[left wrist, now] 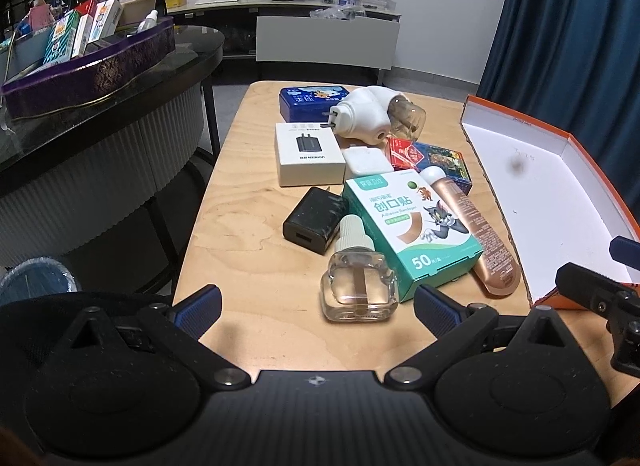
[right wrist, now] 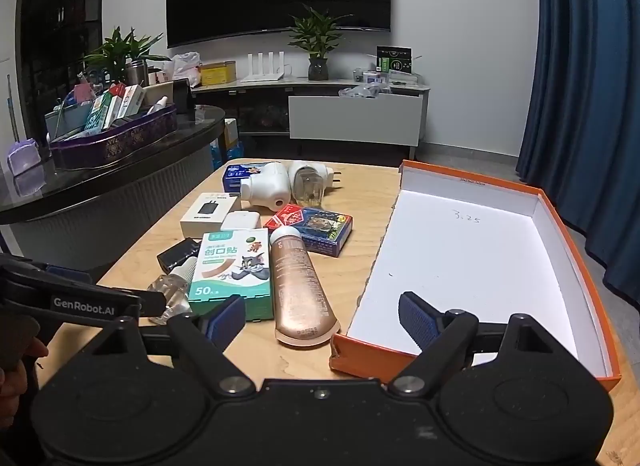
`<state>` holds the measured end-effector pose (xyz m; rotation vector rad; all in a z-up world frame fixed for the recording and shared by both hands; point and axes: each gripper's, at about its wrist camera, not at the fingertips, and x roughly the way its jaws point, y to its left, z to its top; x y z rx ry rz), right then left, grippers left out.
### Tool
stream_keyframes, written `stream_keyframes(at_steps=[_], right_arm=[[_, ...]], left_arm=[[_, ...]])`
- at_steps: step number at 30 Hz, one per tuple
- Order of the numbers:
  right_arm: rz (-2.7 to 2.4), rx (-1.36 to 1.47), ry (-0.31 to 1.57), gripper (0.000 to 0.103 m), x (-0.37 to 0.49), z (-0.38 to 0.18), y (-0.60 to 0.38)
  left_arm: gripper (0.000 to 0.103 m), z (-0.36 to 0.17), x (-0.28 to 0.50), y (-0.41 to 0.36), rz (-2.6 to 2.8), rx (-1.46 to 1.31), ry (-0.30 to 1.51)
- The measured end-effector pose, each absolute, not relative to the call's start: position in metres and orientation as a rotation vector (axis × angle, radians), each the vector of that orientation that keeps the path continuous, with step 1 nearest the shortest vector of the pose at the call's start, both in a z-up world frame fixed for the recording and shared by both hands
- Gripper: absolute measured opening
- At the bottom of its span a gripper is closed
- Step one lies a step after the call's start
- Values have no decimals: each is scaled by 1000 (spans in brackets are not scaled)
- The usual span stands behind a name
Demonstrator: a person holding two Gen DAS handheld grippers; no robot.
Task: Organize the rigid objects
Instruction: 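Move both tools toward the clear glass bottle and bandage box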
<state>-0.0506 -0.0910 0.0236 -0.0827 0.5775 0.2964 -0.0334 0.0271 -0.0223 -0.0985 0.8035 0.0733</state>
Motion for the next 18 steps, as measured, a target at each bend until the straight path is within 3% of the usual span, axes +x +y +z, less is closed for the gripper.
stream_keyframes(at_steps=[18], right_arm=[[316,-94,594,98,-50,23,-87]], left_arm=[[103,-24,-31,24,66,-90,808]])
